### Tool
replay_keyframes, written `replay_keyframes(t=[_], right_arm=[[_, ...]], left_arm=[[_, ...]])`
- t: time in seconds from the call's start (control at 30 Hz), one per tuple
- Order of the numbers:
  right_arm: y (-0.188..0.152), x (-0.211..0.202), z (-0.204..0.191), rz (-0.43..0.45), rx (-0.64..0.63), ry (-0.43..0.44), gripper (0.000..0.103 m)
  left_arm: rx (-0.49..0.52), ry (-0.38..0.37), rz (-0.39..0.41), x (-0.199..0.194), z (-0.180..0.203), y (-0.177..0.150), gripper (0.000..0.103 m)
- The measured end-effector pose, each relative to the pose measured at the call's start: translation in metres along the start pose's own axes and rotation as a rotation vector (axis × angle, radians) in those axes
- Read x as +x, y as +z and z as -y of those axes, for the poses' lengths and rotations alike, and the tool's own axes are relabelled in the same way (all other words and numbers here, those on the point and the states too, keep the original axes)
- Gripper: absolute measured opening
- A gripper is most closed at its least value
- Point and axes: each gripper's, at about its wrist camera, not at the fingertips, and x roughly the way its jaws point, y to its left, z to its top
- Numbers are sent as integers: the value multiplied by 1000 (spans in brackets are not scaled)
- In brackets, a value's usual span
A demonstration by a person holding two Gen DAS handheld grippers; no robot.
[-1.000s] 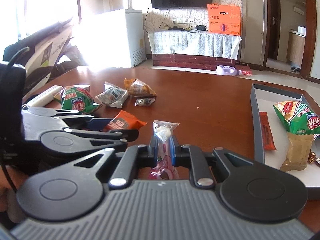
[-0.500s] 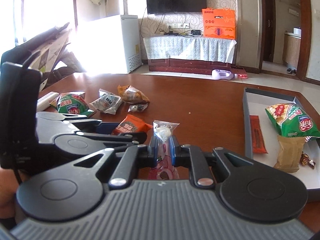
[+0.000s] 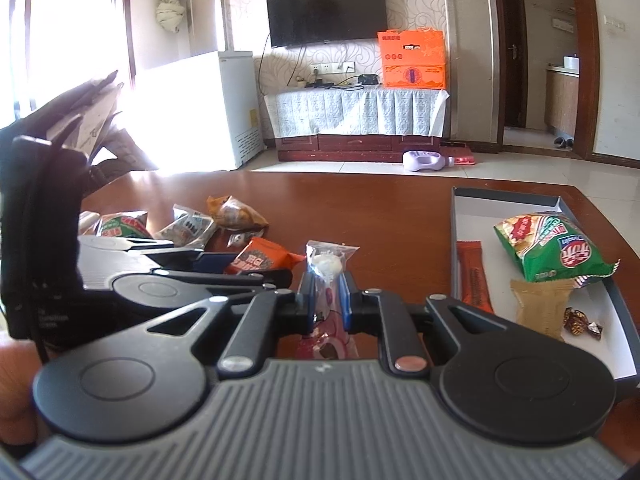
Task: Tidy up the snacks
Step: 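Carry the biscuit packet with the left tool while the right tool carries the pink candy toward the grey box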
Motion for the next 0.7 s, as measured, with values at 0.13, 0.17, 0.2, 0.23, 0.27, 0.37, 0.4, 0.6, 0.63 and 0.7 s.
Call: replay_keyframes(t=[0.13, 0.17, 0.2, 0.23, 0.27, 0.37, 0.4, 0.6, 0.63, 0.7], right_arm=[[2, -3, 5, 10, 12, -4, 15], [2, -4, 6, 11, 13, -4, 15], [2, -5, 6, 13, 14, -6, 15], [2, -6, 8, 15, 14, -7, 15], [2, -7, 9, 17, 15, -8, 15], [2, -8, 11, 20, 19, -12, 15], [2, -9, 11, 22, 20, -14, 15], [4, -12, 17, 42, 31, -26, 15], [5, -13, 19, 45, 35, -29, 15], [6, -14, 22, 50, 41, -34, 15]], left_arm=[[7, -6, 14, 0, 4, 3, 43], [10, -10, 17, 1, 6, 4, 43], [11, -14, 17, 1, 7, 4, 43], [11, -17, 16, 2, 9, 5, 43], [13, -20, 15, 4, 10, 6, 43], [21, -26, 21, 7, 14, 10, 43], [23, -28, 24, 9, 16, 12, 43], [14, -49, 29, 17, 23, 21, 43], [14, -52, 30, 19, 24, 22, 43], [18, -59, 33, 23, 28, 25, 43]])
